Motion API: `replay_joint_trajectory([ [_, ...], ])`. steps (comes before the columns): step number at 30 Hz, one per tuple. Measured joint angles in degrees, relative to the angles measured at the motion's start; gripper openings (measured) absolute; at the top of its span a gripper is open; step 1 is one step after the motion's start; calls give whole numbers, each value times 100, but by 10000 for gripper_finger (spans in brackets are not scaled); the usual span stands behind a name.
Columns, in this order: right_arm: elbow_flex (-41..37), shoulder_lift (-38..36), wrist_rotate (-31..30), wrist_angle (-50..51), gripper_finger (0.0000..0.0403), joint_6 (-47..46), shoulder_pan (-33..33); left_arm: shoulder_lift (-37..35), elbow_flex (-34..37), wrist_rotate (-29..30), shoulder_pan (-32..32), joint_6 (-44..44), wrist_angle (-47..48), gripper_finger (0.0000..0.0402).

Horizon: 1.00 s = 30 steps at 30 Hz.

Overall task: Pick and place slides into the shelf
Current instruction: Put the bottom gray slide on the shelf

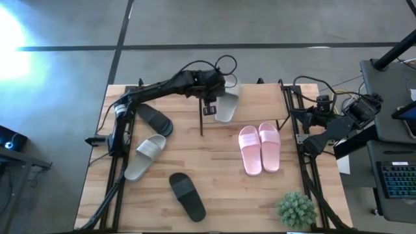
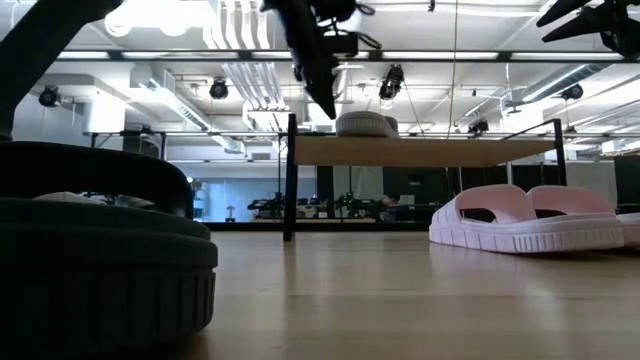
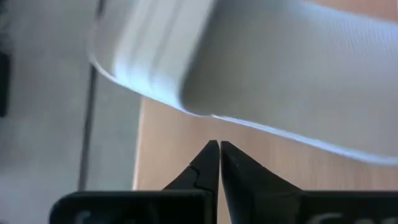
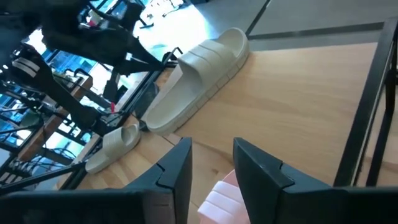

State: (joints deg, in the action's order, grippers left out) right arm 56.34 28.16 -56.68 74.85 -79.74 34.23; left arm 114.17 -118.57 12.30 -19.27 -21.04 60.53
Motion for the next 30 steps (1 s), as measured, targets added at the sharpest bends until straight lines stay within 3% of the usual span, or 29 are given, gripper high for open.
replay_joint_trajectory([
  [10,0,0,8,29,108,64,-1,41,595,-598,-16,-337,-704,0],
  [20,0,5,13,32,101,22,1,323,685,-941,20,-374,-1829,0],
  [30,1,4,11,33,105,-36,0,380,687,-1135,59,-365,-1871,0],
])
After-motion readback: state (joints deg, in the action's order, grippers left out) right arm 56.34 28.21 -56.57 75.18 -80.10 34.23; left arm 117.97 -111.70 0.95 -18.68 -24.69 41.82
